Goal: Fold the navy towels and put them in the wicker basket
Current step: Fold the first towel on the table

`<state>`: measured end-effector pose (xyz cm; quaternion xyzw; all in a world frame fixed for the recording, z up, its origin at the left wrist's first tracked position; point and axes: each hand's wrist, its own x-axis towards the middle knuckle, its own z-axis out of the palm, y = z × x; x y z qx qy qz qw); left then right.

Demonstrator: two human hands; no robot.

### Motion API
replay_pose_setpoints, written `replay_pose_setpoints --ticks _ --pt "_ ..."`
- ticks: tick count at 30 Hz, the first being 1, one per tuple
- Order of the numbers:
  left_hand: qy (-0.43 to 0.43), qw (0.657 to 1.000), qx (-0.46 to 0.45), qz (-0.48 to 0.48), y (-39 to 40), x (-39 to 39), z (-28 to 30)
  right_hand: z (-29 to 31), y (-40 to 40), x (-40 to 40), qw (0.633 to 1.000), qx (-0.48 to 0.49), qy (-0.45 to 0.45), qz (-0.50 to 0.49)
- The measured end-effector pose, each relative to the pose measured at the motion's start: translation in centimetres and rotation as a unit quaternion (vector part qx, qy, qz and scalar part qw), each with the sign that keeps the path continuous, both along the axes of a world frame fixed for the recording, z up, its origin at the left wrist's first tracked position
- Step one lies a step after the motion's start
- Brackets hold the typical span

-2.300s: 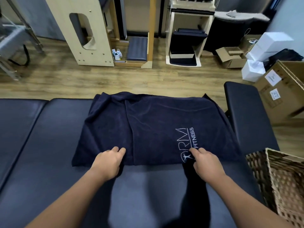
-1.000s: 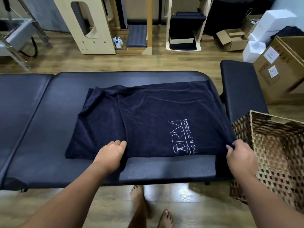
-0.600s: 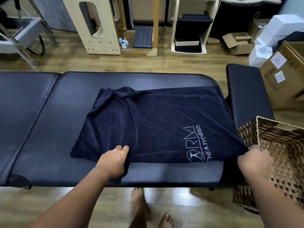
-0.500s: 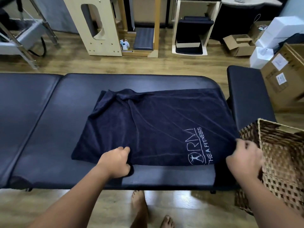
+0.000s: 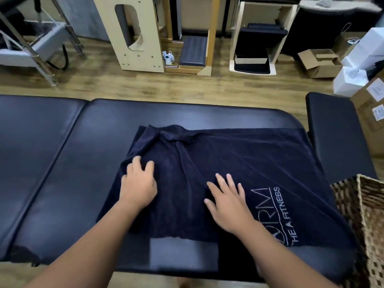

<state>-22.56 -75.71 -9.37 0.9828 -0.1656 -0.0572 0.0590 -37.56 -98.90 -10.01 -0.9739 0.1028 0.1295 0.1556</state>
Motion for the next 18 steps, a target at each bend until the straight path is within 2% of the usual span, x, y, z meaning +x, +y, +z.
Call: replay_pose_setpoints --ticks 3,7,11,14,16,18 --pt "0.019 0.995 0.011 0.098 0.4 2.9 -0.4 0.4 0.0 4.3 1.0 0.016 0.021 0.014" --pt "0.011 0.99 0.007 0.137 0.9 5.8 -0.8 0.6 0.3 10.7 0.998 0.012 0.053 0.024" --pt "0.01 0.985 -0.045 0.165 2.2 8.4 -1.1 0.6 0.5 17.0 0.996 0.014 0.081 -0.016" --pt "0.04 0.971 -0.13 0.195 3.3 9.7 -0.7 0.2 0.2 20.7 0.992 0.01 0.093 -0.082" --pt "0.103 0.95 -0.178 0.234 3.5 9.7 0.0 0.2 0.3 22.1 0.993 -0.001 0.053 -0.101" --pt "0.149 0.939 -0.19 0.244 3.8 9.2 0.4 0.2 1.0 22.7 0.998 -0.014 -0.035 -0.059"
